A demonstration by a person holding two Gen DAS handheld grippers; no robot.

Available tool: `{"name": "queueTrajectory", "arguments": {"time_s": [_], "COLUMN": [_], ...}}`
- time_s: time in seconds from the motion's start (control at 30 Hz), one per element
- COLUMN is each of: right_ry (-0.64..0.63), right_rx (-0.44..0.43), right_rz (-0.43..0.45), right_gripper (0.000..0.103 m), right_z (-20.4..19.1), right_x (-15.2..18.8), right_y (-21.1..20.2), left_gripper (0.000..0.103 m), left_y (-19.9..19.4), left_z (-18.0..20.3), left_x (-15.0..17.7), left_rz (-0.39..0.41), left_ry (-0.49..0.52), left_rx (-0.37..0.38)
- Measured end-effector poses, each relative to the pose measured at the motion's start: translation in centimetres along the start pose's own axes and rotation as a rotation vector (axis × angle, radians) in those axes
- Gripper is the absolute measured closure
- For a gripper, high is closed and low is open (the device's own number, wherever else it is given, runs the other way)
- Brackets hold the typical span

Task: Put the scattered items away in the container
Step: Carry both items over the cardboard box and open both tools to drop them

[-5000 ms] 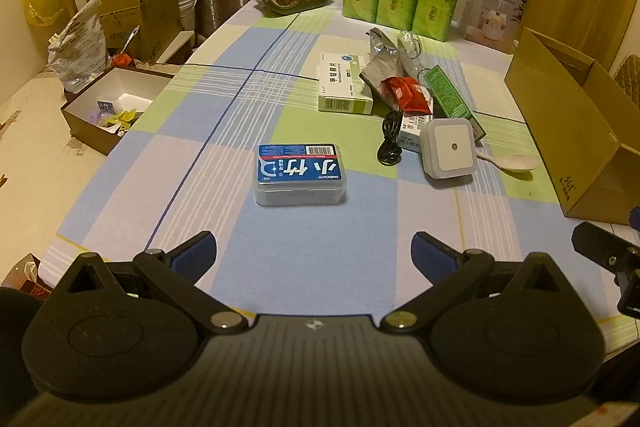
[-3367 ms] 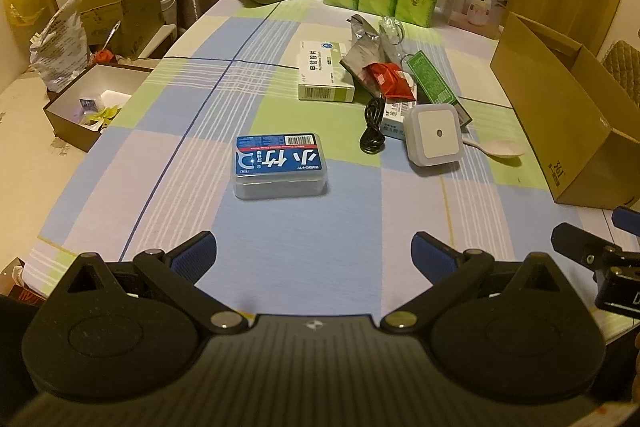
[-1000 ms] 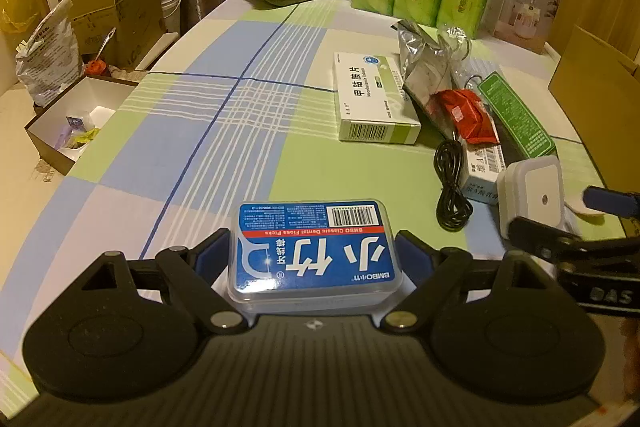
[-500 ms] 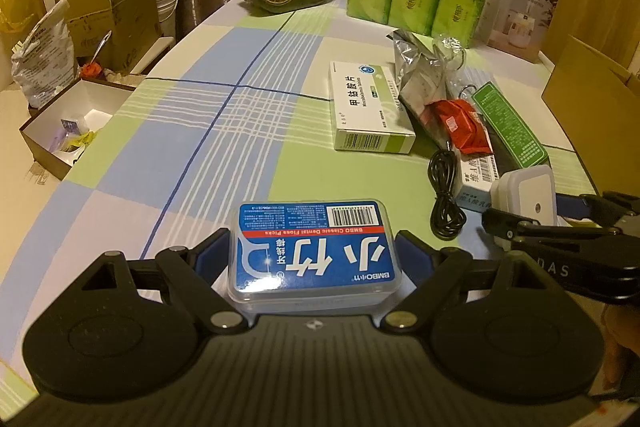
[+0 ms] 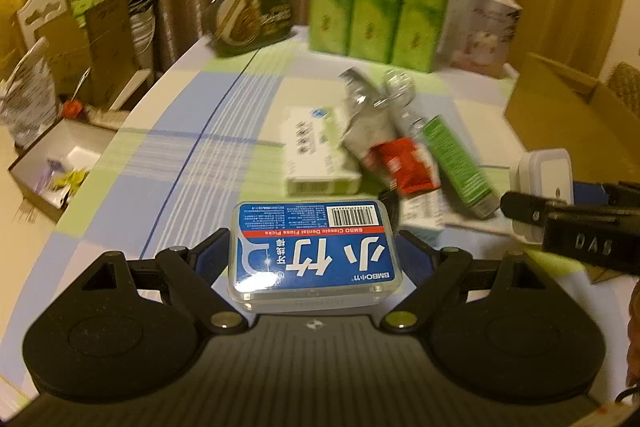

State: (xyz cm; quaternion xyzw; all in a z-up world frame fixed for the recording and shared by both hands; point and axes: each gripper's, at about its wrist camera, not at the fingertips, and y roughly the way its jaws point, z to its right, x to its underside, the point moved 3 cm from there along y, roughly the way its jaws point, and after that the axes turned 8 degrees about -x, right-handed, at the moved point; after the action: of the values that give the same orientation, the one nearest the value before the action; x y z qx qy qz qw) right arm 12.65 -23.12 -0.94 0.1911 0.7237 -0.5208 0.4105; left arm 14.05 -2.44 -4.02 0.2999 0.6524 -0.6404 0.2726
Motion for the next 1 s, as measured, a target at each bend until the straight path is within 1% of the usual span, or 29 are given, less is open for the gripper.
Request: {"name": "queueTrajectory", "arguments": {"time_s": [0.23, 0.4, 0.67, 0.87, 1.0], "right_ry": [0.012, 0.028, 0.075, 0.130, 0.150], "right_rx": [0.060, 0.111, 0.213, 0.271, 0.293], "right_rz": [0.057, 0.077, 0.087, 0.104, 0.093], "right_gripper": [0.041, 0.041, 0.041, 0.041, 0.041], "right_z": [3.1, 6.3, 12.9, 18.4, 21.2], "right_x": [-2.8, -3.6, -2.6, -1.6, -1.1], "right_y": [-5.2, -8.9, -13.6, -15.7, -16.1], "left_gripper": [0.018, 0.018, 0.018, 0.018, 0.018], "left_y": [-2.8, -4.5, -5.7, -6.1, -6.0], "left_z": [4.6, 8.8, 16.4, 21.9, 25.2], "left_x": [-2.6, -3.8, -4.9, -6.1, -6.9], "left_rz": [0.054, 0.081, 0.089, 0.106, 0.117], "left_ry": [0.065, 0.107, 0.169, 0.219, 0.250], "left_rx": [0.066, 0.130, 0.238, 0.303, 0.359]}}
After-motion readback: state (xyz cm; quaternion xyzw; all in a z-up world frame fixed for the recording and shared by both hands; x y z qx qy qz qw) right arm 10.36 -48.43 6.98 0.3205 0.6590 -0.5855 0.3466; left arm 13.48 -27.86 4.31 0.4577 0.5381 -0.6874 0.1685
